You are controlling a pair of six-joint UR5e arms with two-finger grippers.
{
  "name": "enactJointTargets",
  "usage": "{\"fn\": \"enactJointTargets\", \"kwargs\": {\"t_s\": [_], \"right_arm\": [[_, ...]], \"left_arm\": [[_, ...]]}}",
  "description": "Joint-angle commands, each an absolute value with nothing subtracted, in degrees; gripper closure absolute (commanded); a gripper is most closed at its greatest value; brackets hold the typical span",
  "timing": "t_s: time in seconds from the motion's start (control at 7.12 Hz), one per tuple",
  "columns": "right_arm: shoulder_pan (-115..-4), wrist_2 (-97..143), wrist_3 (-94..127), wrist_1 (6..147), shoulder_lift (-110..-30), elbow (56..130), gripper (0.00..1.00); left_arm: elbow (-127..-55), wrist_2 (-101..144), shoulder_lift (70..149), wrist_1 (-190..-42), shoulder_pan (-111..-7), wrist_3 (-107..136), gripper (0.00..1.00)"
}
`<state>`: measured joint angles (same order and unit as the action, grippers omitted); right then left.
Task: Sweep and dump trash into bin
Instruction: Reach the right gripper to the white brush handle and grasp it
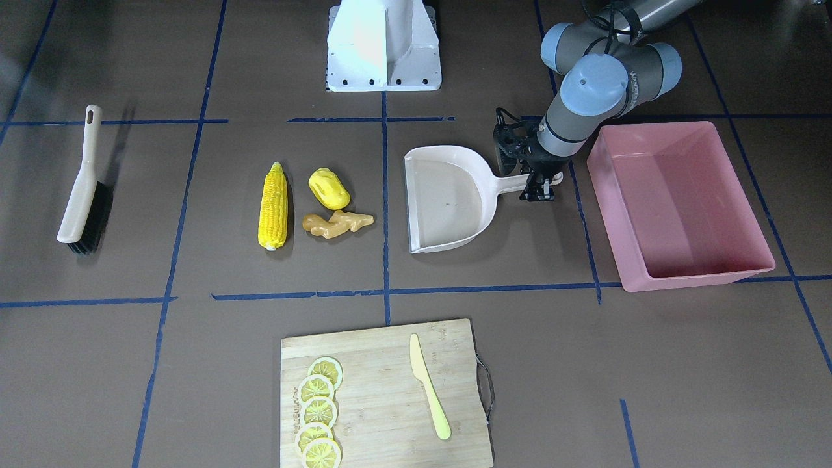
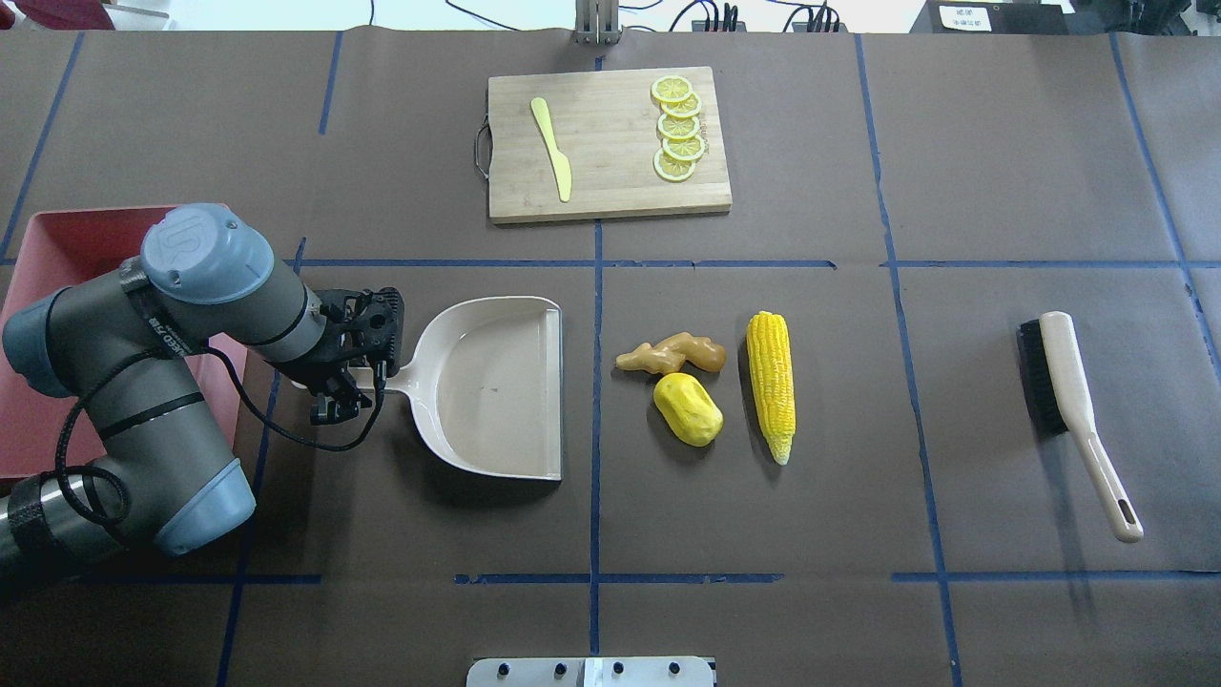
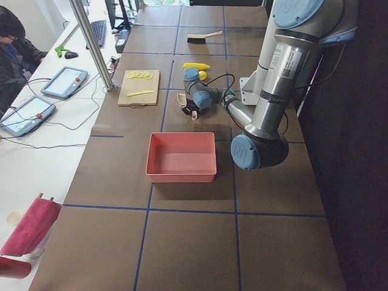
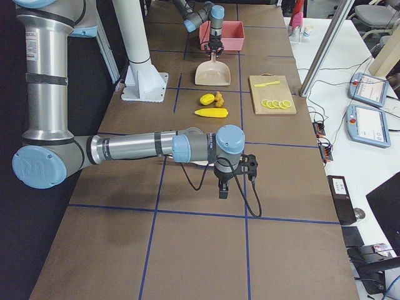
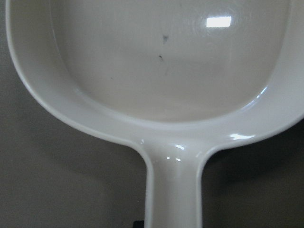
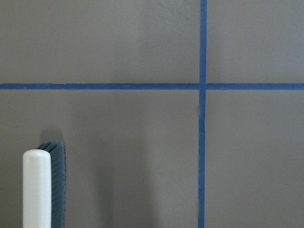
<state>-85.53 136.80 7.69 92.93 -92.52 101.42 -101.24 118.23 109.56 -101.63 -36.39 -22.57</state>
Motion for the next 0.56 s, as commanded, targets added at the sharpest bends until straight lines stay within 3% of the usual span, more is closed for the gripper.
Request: {"fn": "enactJointTargets", "kwargs": {"t_s": [0.0,0.42], "right_arm": [[-84.1,136.9,10.5,92.9,-89.8,101.7,0.0],[-80.6,136.8,12.1,92.5,-90.4,104.8,0.01]], "left_arm": [[-102.2,118.6,109.5,-101.5,-36.5,-22.5,1.0],[-102.8,118.6,109.6,-101.3,-37.1,-22.3,1.0]]}}
